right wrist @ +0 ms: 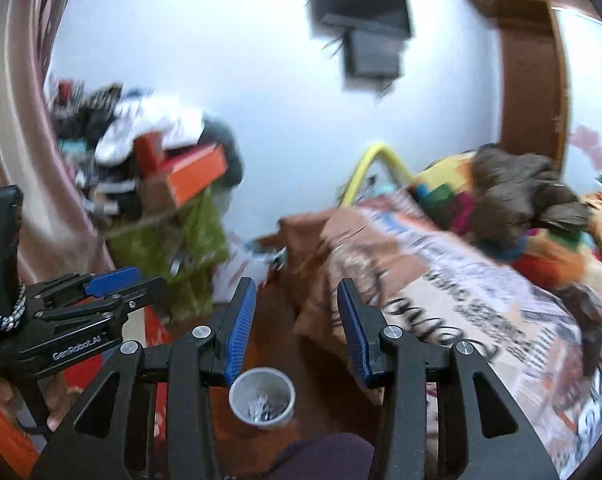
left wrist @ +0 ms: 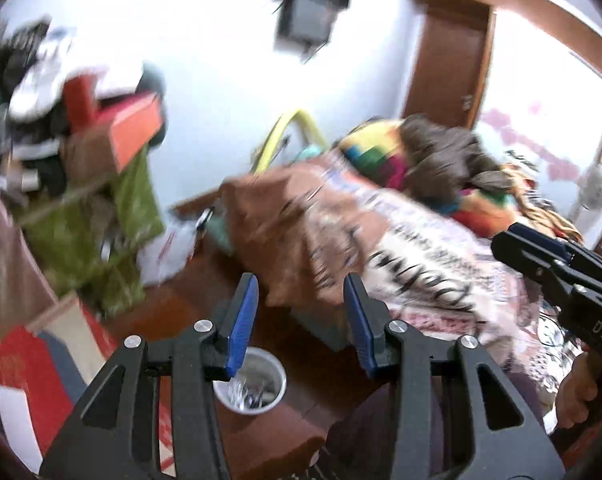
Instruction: Collect trash
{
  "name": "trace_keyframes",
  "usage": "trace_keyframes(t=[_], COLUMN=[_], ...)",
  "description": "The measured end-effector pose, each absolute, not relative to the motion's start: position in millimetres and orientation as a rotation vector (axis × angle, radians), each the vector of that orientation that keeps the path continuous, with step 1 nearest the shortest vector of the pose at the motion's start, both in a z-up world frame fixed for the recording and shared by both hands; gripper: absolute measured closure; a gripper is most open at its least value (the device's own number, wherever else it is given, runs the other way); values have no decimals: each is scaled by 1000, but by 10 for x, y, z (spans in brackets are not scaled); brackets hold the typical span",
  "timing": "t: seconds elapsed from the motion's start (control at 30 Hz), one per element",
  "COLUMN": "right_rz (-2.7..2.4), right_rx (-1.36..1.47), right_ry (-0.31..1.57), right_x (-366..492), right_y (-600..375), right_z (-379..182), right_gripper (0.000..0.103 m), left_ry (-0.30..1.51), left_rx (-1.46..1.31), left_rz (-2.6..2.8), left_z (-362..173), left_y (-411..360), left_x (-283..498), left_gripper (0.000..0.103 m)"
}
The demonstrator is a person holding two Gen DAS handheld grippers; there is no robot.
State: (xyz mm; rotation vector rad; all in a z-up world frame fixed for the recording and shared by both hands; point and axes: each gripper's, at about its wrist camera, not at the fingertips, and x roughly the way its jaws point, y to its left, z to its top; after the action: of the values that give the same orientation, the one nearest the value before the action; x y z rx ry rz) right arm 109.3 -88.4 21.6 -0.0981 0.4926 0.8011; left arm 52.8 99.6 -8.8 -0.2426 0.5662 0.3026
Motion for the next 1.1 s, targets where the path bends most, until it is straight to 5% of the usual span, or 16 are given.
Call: trace_keyframes(t=[0.23,0.3,0.47,0.57,1.1], right_rz=[641,586,484,406,369], right_rx=[19,28,68,55,3], right_ry=[417,389,350,333,360], right_x=[659,523,306,209,82], right_y=[-1485,-1588,-1747,-1774,-1778], right_z=[461,504,518,481,325], right_gripper=[64,63,19,0,0], left_ry=[422,401,364,356,376], left_rx=[-89,-79,-45,-48,-60], left_rz=[194,169,178,189,178], left_z=[451,511,526,495,423], left_y=[146,-19,-231,-262,-175], left_x=[186,89,-146,-272,-256], left_gripper=[59,51,10,2,1])
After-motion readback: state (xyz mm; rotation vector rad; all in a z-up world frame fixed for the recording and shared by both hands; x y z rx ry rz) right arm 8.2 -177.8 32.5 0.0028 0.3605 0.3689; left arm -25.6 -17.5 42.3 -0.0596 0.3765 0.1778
